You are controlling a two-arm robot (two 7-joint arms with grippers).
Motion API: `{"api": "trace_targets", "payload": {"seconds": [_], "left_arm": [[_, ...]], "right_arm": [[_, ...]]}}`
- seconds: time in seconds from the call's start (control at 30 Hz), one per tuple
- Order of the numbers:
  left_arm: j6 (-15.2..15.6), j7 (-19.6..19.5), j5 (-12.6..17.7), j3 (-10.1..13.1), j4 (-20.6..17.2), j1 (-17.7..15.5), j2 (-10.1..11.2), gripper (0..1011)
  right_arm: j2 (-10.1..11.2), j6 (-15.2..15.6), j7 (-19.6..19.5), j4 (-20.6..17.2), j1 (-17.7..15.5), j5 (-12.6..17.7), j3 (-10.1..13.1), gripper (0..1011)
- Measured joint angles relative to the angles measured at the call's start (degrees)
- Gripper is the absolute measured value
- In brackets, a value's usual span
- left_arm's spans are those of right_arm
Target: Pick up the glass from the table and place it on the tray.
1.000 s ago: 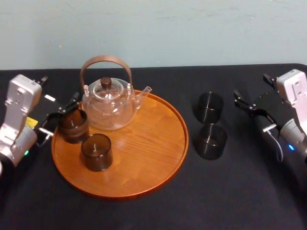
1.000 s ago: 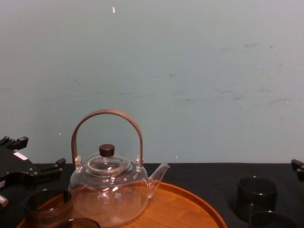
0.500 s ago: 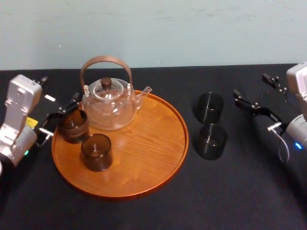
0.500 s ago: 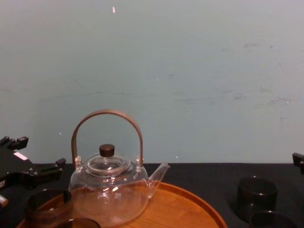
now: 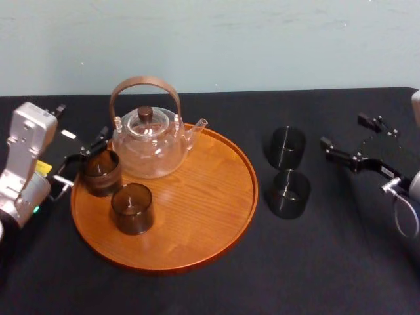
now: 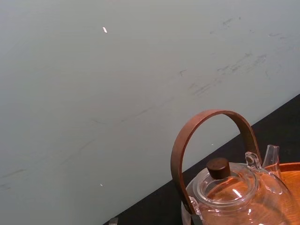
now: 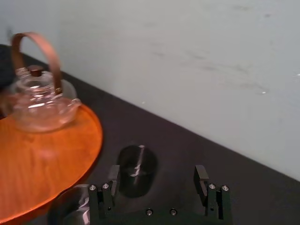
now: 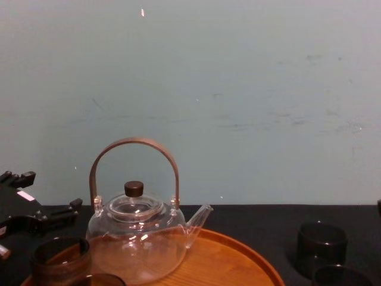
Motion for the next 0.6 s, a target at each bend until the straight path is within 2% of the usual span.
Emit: {"api": "trace_targets", "payload": {"seconds": [0.13, 0.33, 0.6], "left_arm": [[0.0, 0.0, 0.0, 0.0, 0.0, 0.0, 0.0, 1001], [0.0, 0.0, 0.0, 0.0, 0.0, 0.0, 0.0, 1001], [0.0, 0.0, 0.0, 0.0, 0.0, 0.0, 0.0, 1001]], "right_arm": [[2.0, 1.6, 3.4, -2.2, -2.1, 1.6, 1.3, 1003], [4.4, 2.2, 8.4, -4.0, -4.3, 2.9, 2.5, 1002], [6.2, 2.2, 13.2, -5.3, -6.0, 3.4, 3.2, 1002]]}}
